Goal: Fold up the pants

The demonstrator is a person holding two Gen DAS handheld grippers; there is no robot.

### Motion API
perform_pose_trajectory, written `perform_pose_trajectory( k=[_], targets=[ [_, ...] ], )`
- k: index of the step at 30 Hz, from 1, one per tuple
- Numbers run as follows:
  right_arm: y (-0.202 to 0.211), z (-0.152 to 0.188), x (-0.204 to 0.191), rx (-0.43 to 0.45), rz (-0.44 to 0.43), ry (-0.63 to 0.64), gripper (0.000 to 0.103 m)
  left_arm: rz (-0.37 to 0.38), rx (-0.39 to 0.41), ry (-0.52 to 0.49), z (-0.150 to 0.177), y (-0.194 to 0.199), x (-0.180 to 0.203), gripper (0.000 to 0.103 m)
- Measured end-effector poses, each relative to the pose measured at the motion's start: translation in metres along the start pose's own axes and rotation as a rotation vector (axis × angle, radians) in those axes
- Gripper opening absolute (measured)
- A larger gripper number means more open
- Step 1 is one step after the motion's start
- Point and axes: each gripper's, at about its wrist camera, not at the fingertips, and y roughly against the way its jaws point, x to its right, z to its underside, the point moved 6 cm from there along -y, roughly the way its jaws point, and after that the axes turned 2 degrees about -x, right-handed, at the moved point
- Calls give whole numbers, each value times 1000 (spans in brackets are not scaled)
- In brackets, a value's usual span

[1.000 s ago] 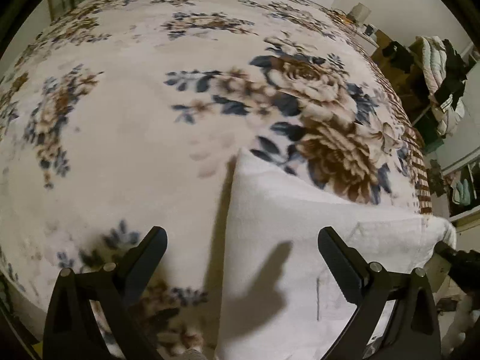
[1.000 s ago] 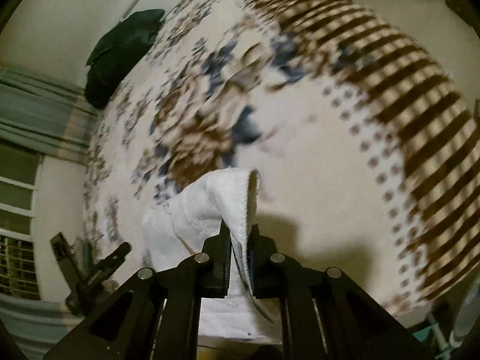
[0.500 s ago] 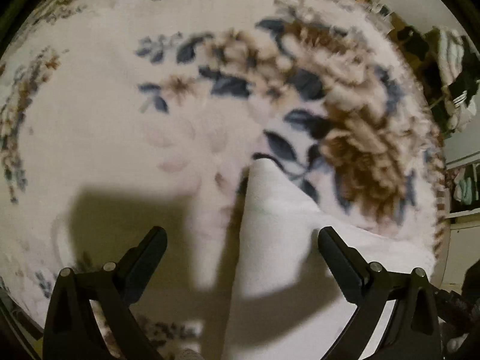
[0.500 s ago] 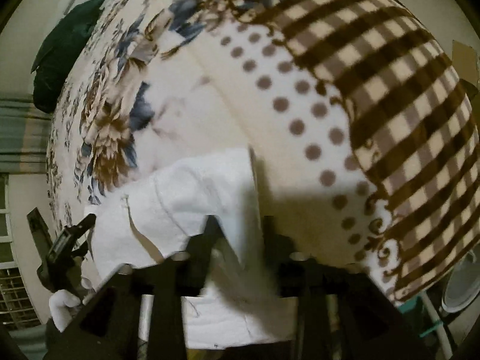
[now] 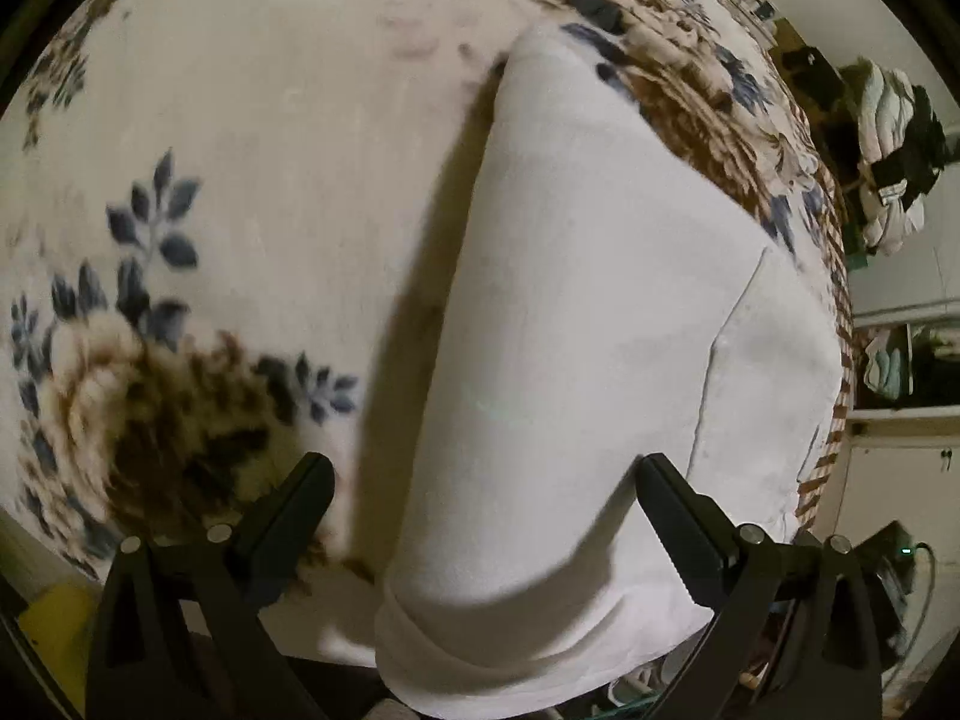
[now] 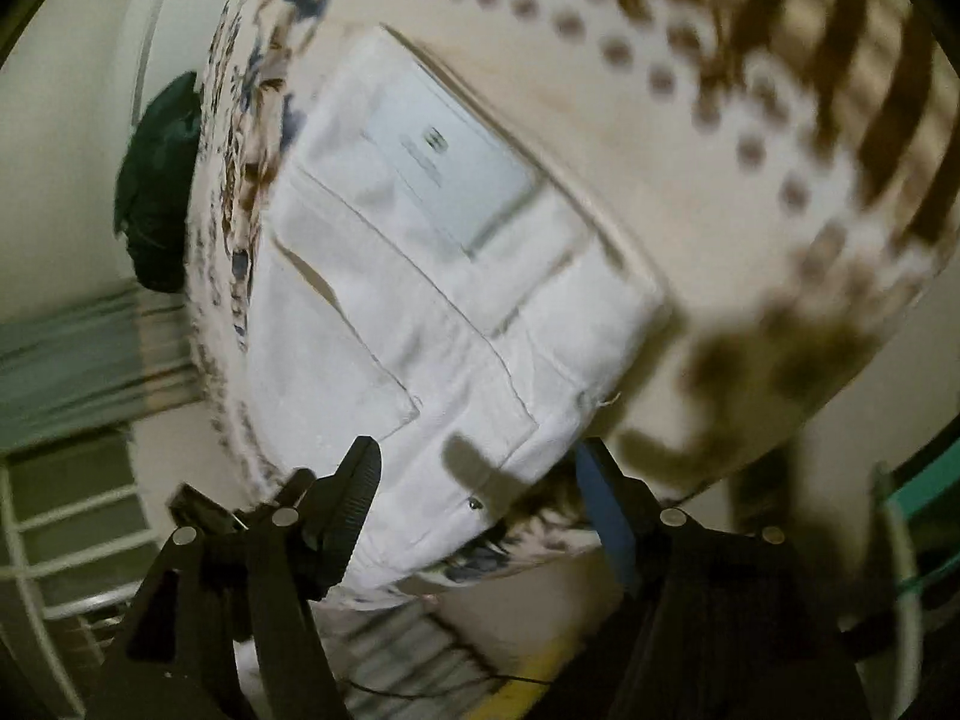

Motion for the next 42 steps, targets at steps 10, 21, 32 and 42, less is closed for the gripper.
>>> perform_pose_trajectory(
  k=[10, 21, 32, 42],
  targets=[
    [-7, 7, 8, 87, 83, 25, 25, 101, 52, -48, 43, 12, -17, 48],
    [-25, 6, -9, -42, -7, 66, 68, 268, 39, 43, 15, 7, -16, 62],
    [-64, 0, -34, 65, -269, 72, 76, 345, 33, 42, -4, -22, -8, 79],
    [-60, 8, -70, 106, -190, 174, 29, 372, 143, -8, -2, 14, 7, 23]
  ],
)
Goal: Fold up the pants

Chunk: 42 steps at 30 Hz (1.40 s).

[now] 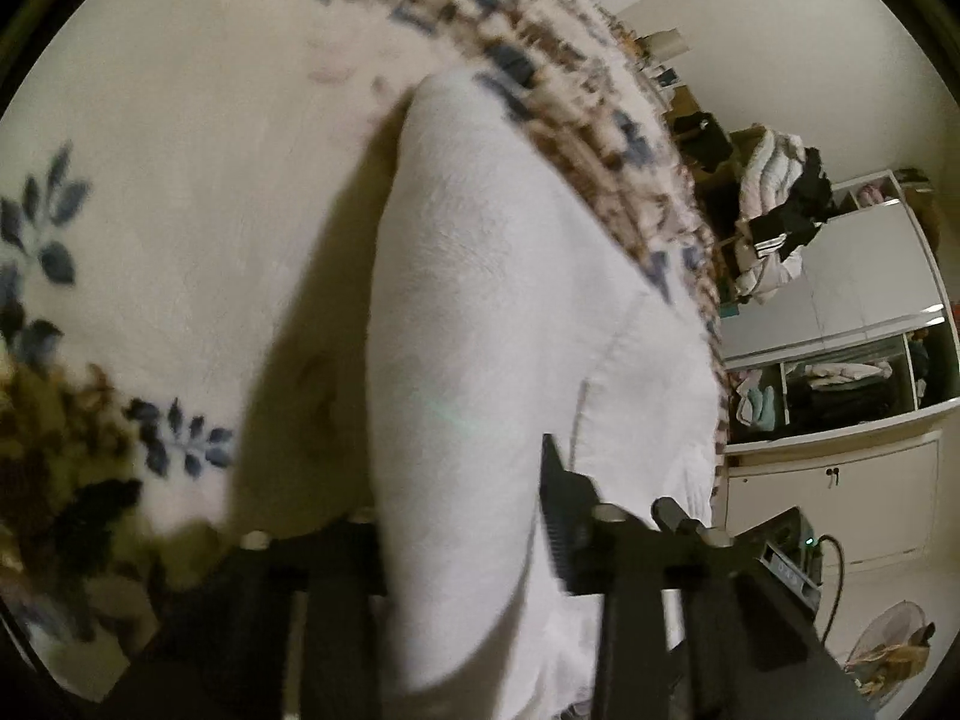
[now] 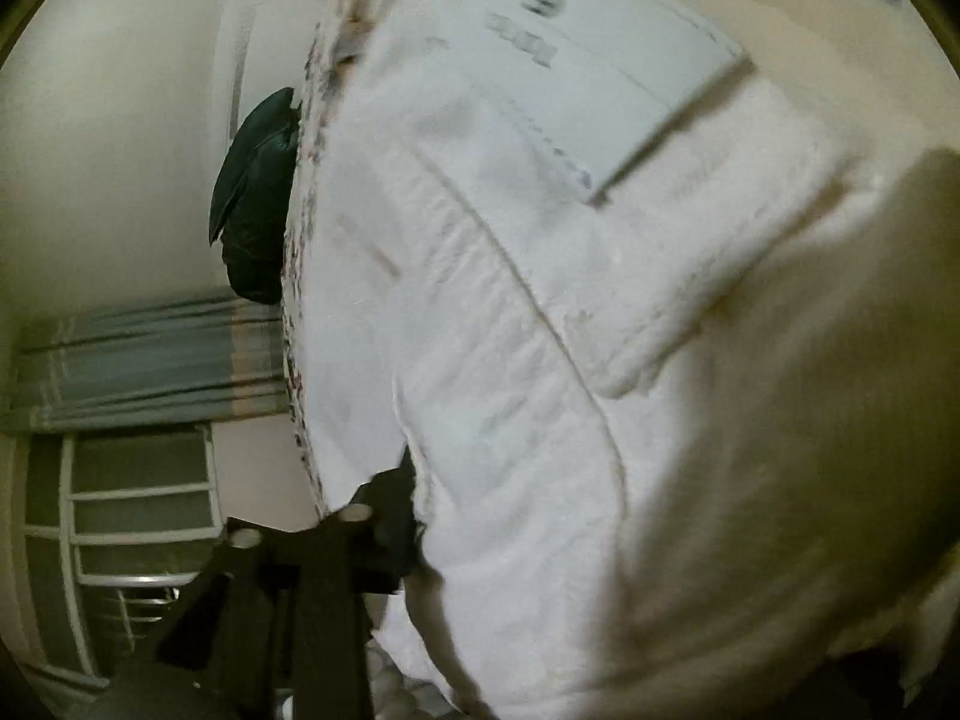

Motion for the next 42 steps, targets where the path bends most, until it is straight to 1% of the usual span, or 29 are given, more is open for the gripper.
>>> perform_pose_trajectory(
  k=[3, 7, 9, 12, 15, 16, 17, 18, 19, 21, 24, 26, 28, 31, 33, 34, 36, 37, 38, 39, 40, 42],
  targets=[
    [9, 0, -32, 13, 28, 43, 26, 16, 29, 6, -9, 17, 17, 21],
    [22, -6, -74, 21, 25, 86, 25, 45, 65, -9, -30, 49, 47, 21],
    [30, -11, -99, 23, 20, 112, 25, 61, 85, -21, -45, 63, 59, 21],
    [38, -27, -140, 35, 10, 170, 25, 89, 120, -31, -78, 79, 73, 21],
    [23, -53, -189, 52, 5, 208, 25, 112, 146, -36, -126, 82, 81, 21],
    [13, -65, -207, 60, 5, 224, 25, 119, 153, -40, -147, 81, 82, 21],
    [9, -73, -217, 66, 6, 230, 25, 123, 159, -46, -168, 79, 82, 21],
    [-5, -87, -234, 74, 5, 238, 25, 124, 164, -52, -184, 78, 80, 21],
    [-16, -98, -248, 81, 4, 242, 25, 129, 171, -60, -212, 74, 78, 21],
    [-41, -121, -275, 98, 2, 250, 25, 124, 179, -71, -250, 69, 73, 21],
    [-97, -163, -312, 113, -2, 256, 25, 110, 184, -81, -322, 53, 55, 21],
    [-134, -187, -327, 113, -6, 251, 25, 103, 188, -81, -361, 43, 42, 21],
    [-172, -210, -339, 109, -14, 251, 25, 87, 192, -81, -402, 29, 23, 21],
    [-233, -241, -349, 94, -12, 249, 25, 58, 192, -73, -446, 5, -8, 21],
    [-274, -261, -347, 76, 9, 255, 25, 38, 173, -54, -464, -14, -31, 21],
    [-288, -267, -343, 68, 22, 258, 25, 14, 150, -47, -471, -28, -47, 21],
    [-318, -276, -330, 43, 64, 262, 25, -20, 105, -30, -474, -49, -69, 22],
    [-331, -279, -320, 25, 93, 258, 25, -23, 86, -24, -473, -56, -79, 23],
    [-339, -280, -312, 17, 121, 253, 26, -22, 79, -21, -472, -60, -85, 28],
    [-342, -280, -306, 8, 149, 250, 31, -21, 73, -22, -470, -61, -88, 32],
    [-343, -281, -299, -1, 171, 245, 40, -14, 65, -19, -468, -60, -91, 32],
    [-340, -278, -290, -34, 192, 231, 48, -7, 48, 5, -461, -54, -93, 37]
  ],
)
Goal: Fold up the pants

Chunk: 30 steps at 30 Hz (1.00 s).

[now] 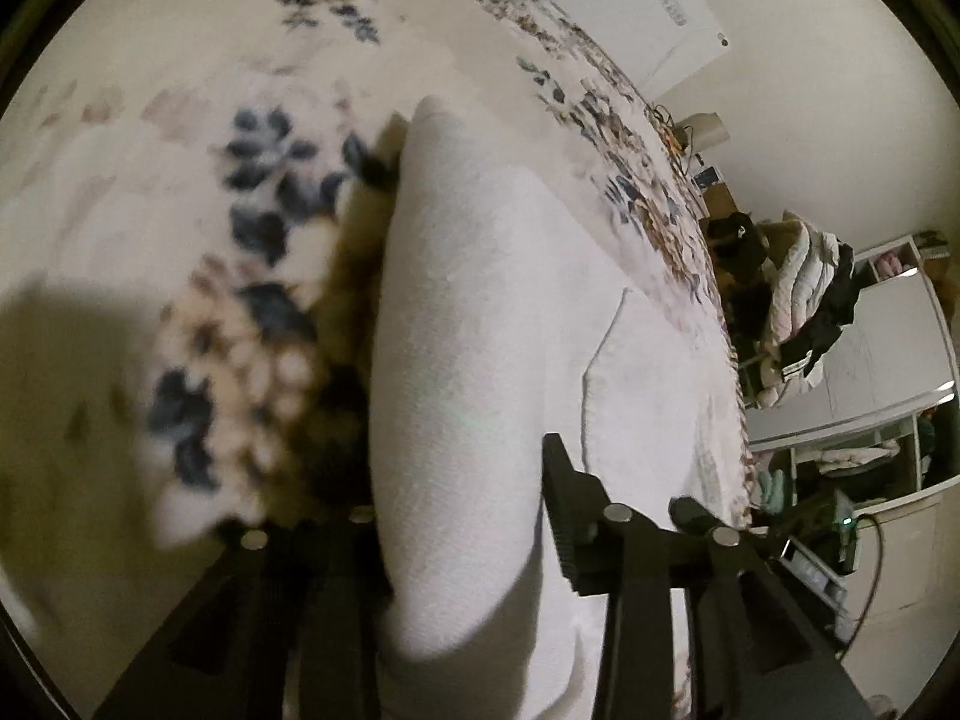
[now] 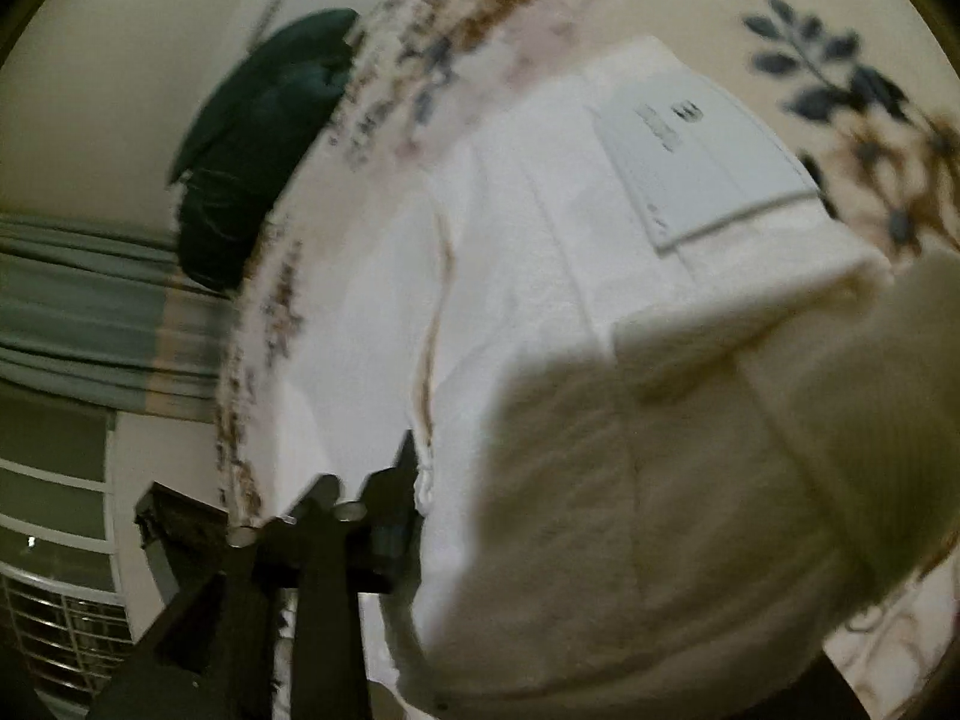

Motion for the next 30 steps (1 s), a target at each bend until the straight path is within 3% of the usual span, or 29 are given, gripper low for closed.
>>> perform_pose_trajectory(
  k=[5, 11, 13, 14, 15, 17, 19, 22, 25, 30],
  targets=[
    [28, 13, 15, -22, 96, 25, 59, -71, -2, 10, 9, 25, 2, 38],
    [52, 22, 12, -10, 275, 120, 59, -323, 44, -160, 17, 48, 24, 41],
    [54, 22, 5, -5, 339, 144, 63, -418, 57, -218, 20, 50, 30, 68],
    [57, 23, 0, 7, 381, 164, 64, -451, 64, -238, 21, 51, 34, 93],
    [63, 24, -6, 32, 439, 183, 64, -471, 70, -250, 21, 52, 36, 100],
    [80, 24, -20, 92, 536, 221, 77, -517, 82, -293, 22, 54, 45, 100],
    [91, 24, -33, 153, 624, 272, 100, -559, 81, -325, 24, 53, 51, 100],
    [101, 28, -40, 183, 698, 313, 102, -586, 93, -351, 28, 58, 60, 100],
    [108, 32, -43, 173, 702, 317, 102, -595, 98, -362, 32, 65, 71, 100],
    [140, 45, -66, 232, 719, 372, 102, -601, 119, -381, 46, 90, 97, 100]
  ],
)
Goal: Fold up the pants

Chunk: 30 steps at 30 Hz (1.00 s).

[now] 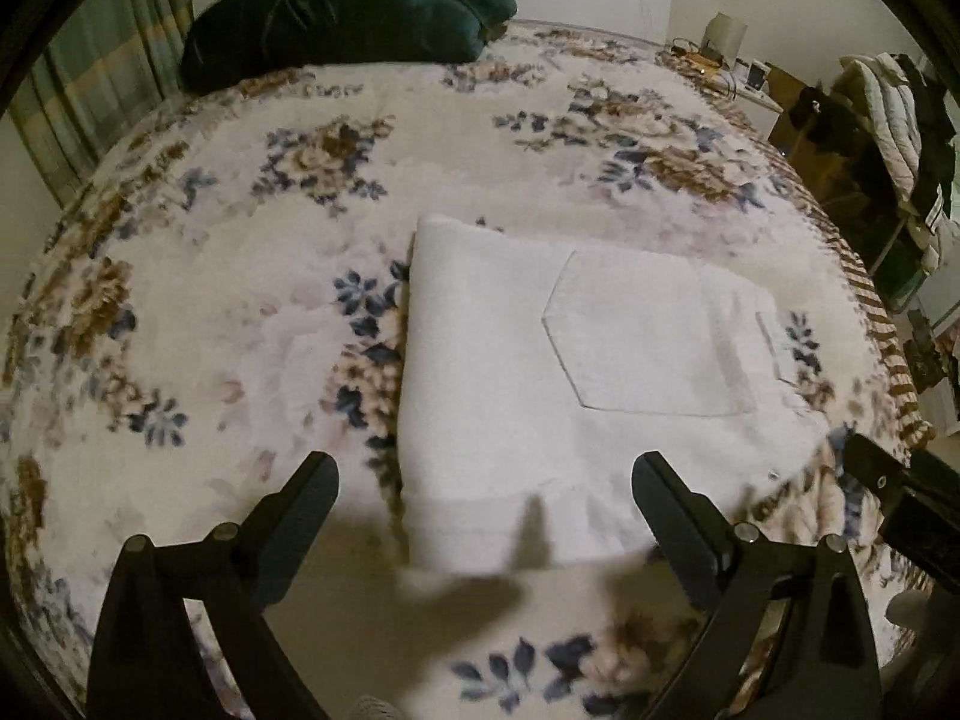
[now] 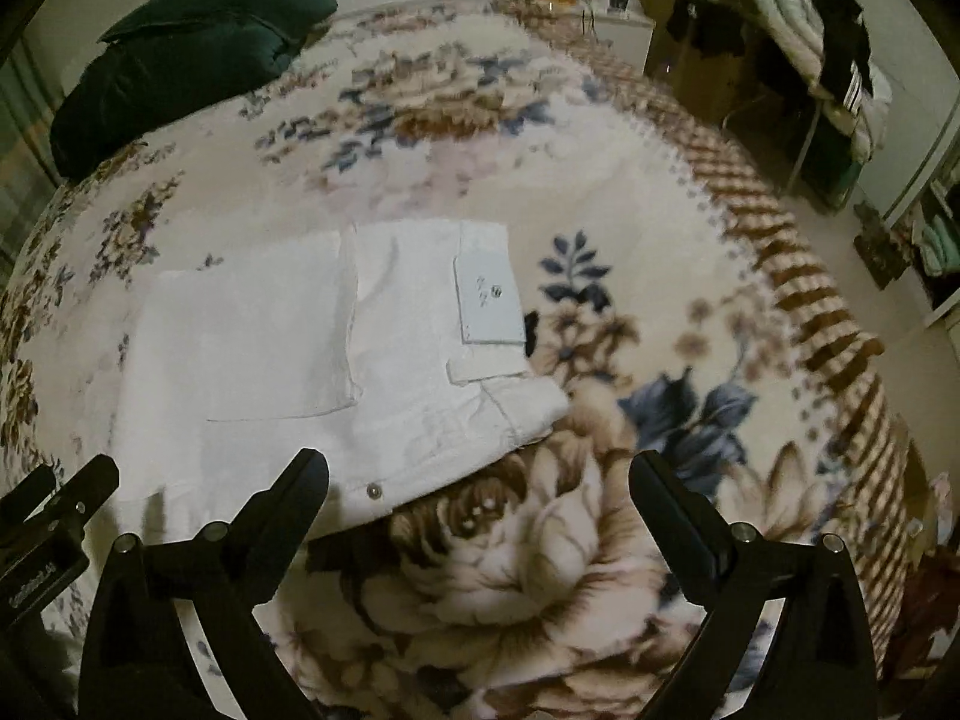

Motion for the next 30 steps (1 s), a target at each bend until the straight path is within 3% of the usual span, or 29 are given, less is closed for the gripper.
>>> perform_pose_trajectory(
  k=[10, 23, 30],
  targets=[
    [158, 17, 31, 137, -22, 27, 102, -14, 126, 20, 12, 152, 20, 100],
    [422, 76, 75, 342, -86, 91, 102, -33, 273, 38, 68, 386, 49, 100],
    [545, 111, 89, 426, -114, 137, 102, -46, 310, 58, 97, 472, 53, 100]
  ],
)
